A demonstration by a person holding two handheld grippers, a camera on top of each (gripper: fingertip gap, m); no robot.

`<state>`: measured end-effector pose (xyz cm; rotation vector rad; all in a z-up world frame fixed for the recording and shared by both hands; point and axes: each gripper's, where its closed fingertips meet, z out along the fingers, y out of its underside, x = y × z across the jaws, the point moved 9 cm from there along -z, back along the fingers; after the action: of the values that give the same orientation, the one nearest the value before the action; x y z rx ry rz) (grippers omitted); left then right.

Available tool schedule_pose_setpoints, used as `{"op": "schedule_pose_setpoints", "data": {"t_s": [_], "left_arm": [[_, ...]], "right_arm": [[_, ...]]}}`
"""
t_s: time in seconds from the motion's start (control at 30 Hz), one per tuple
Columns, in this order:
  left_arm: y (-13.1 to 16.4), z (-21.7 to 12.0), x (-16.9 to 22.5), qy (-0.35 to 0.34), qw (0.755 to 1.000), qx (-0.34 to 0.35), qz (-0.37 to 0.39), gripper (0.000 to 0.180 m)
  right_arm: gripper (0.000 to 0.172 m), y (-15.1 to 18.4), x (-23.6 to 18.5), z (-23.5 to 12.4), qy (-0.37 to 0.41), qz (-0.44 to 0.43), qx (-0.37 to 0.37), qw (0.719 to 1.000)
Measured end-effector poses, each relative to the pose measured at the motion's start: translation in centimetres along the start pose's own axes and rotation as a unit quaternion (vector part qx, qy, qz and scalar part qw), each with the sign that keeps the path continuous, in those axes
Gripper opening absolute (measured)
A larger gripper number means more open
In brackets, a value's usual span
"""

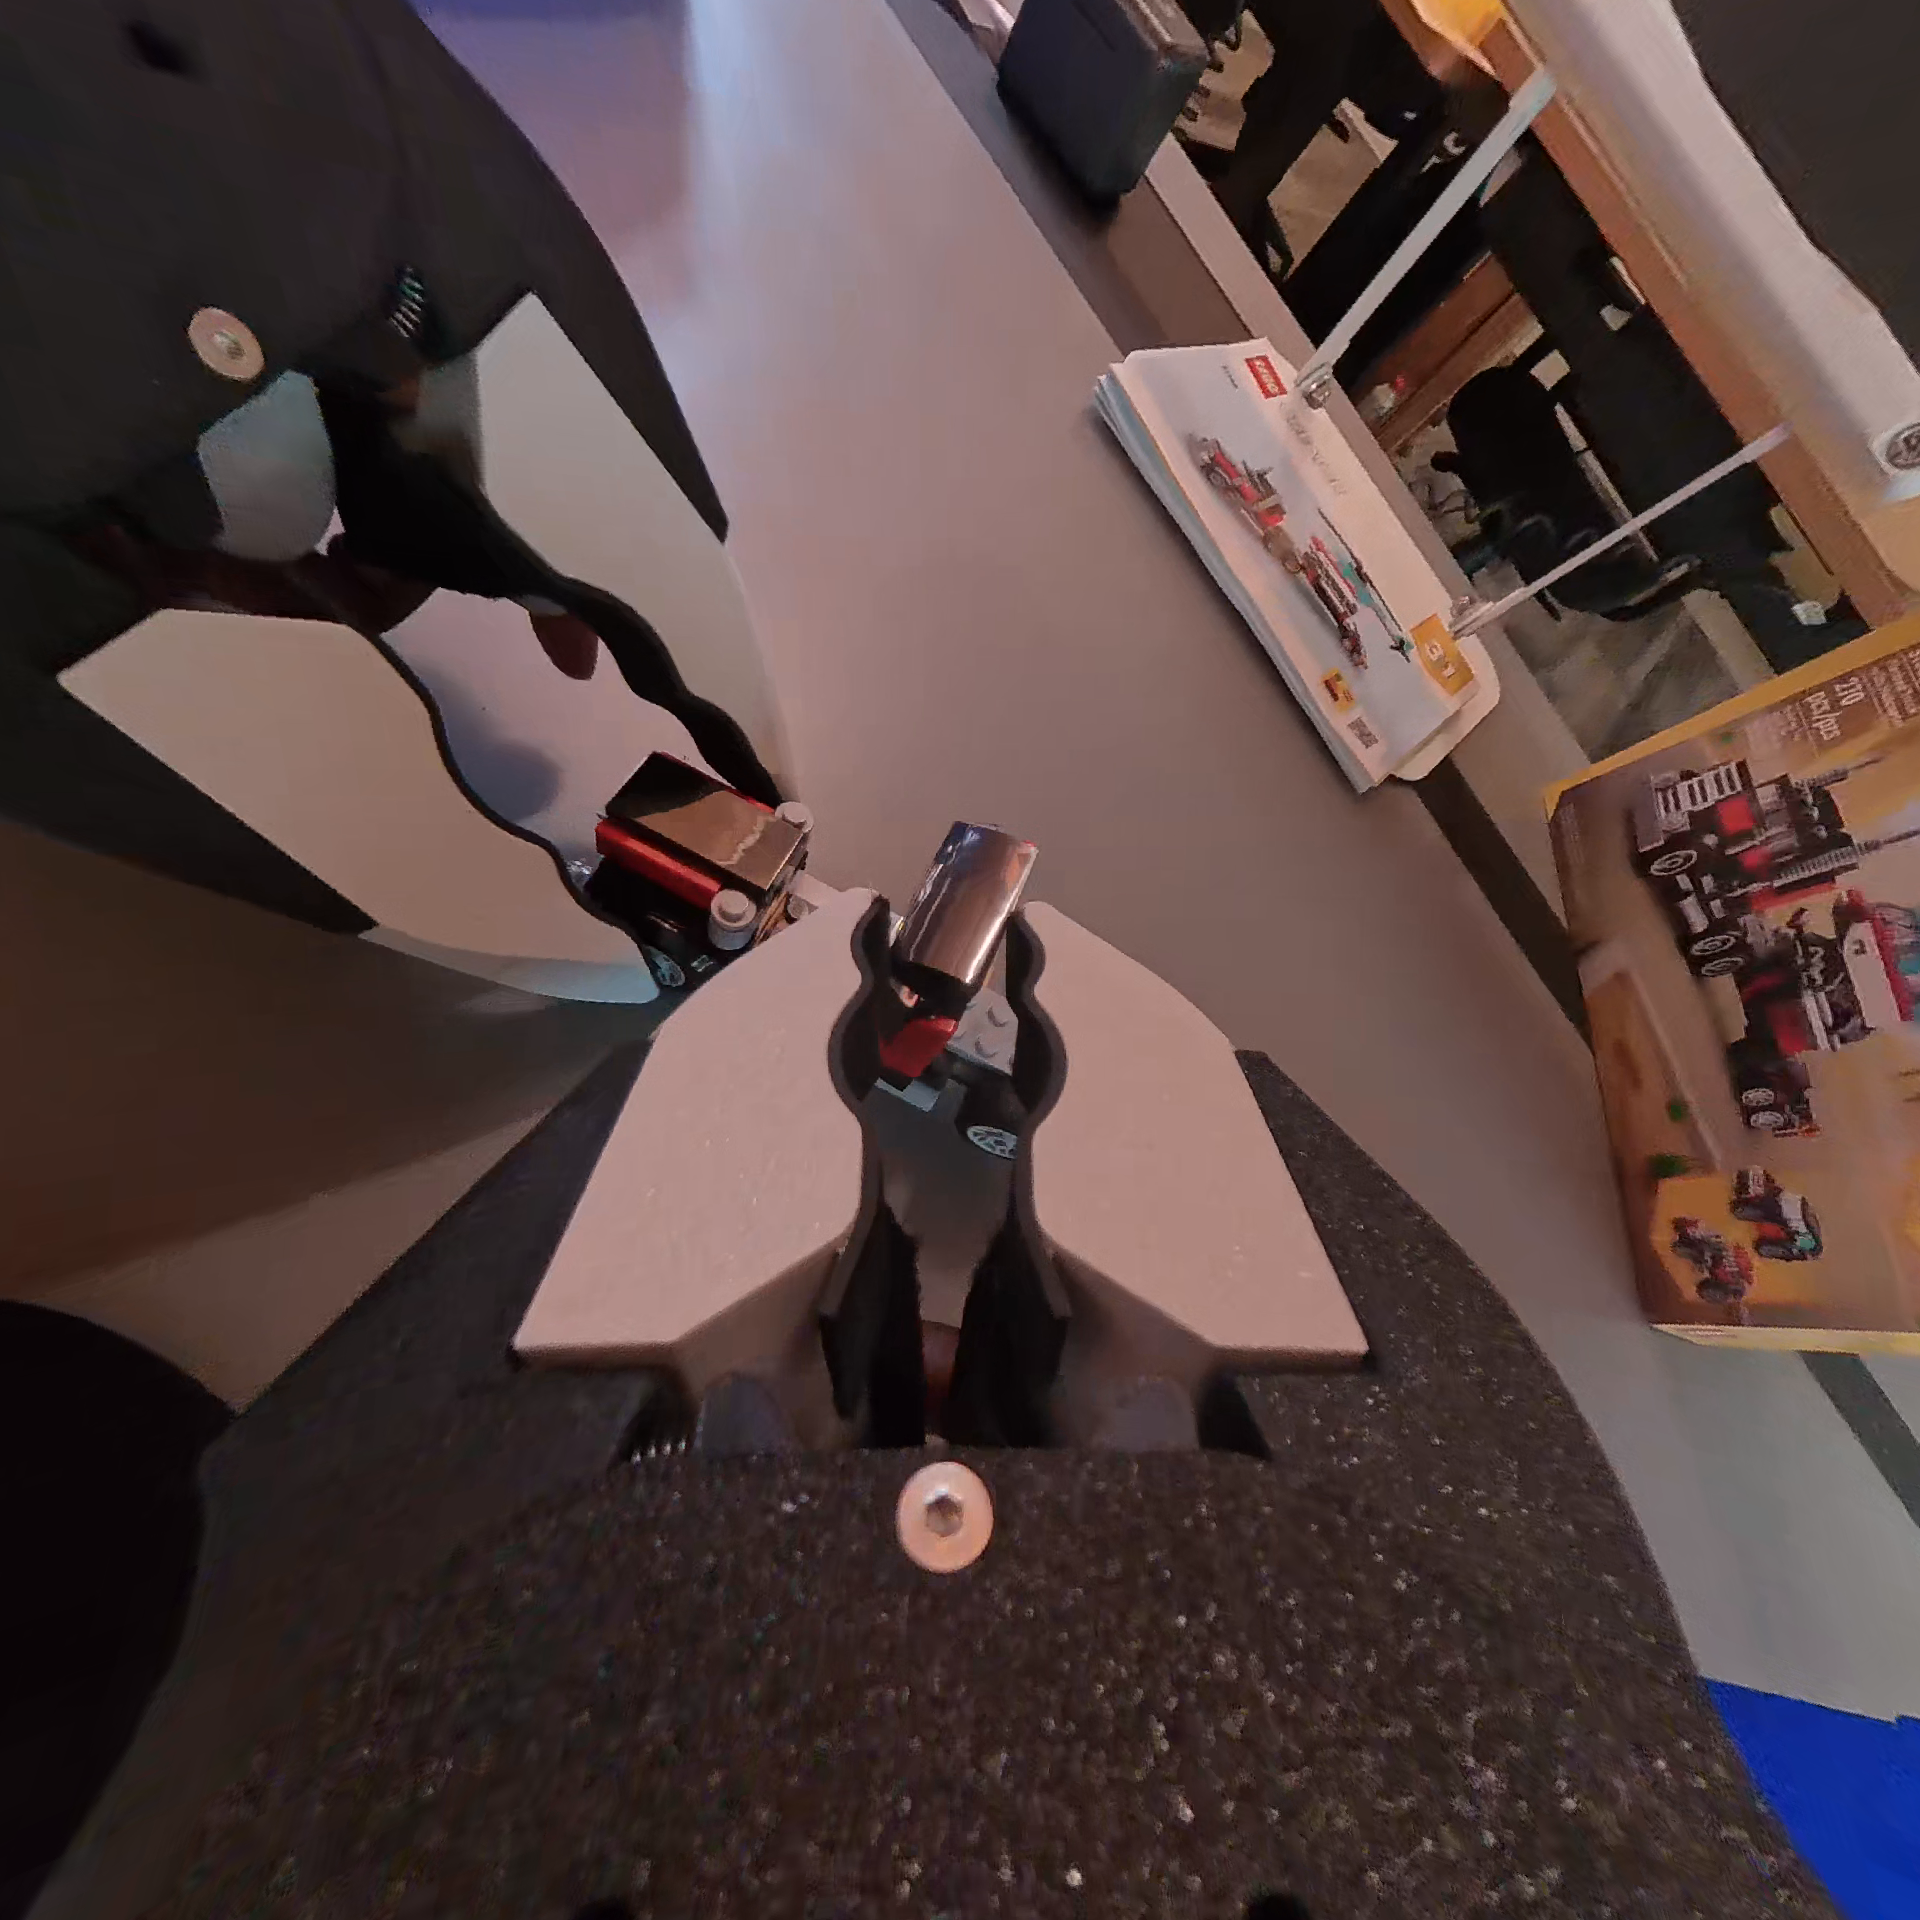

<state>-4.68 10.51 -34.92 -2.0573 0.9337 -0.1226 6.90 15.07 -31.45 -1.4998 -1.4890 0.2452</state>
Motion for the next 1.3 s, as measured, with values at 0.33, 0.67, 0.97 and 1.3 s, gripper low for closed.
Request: {"op": "schedule_pose_setpoints", "data": {"t_s": [0.33, 0.67, 0.97, 1.3], "left_arm": [[-0.1, -0.1, 0.0, 0.008, 1.0, -0.009, -0.001, 0.044], [-0.4, -0.7, -0.4, -0.001, 1.0, 0.0, -0.002, 0.052], [-1.3, -1.4, -0.3, -0.021, 0.997, 0.074, 0.023, 0.035], [-1.4, 0.8, -0.2, 0.016, 0.998, 0.055, -0.035, 0.009]], "right_arm": [[0.022, 1.3, 0.9, 0.4, -0.066, 0.131, 0.009, 0.989], [0.035, 1.3, 1.2, 0.2, -0.074, 0.168, 0.026, 0.983], [0.019, 1.2, 1.0, 0.4, -0.071, 0.179, 0.027, 0.981], [0.018, 0.3, -0.1, 0.4, -0.044, 0.071, 0.02, 0.996]]}}
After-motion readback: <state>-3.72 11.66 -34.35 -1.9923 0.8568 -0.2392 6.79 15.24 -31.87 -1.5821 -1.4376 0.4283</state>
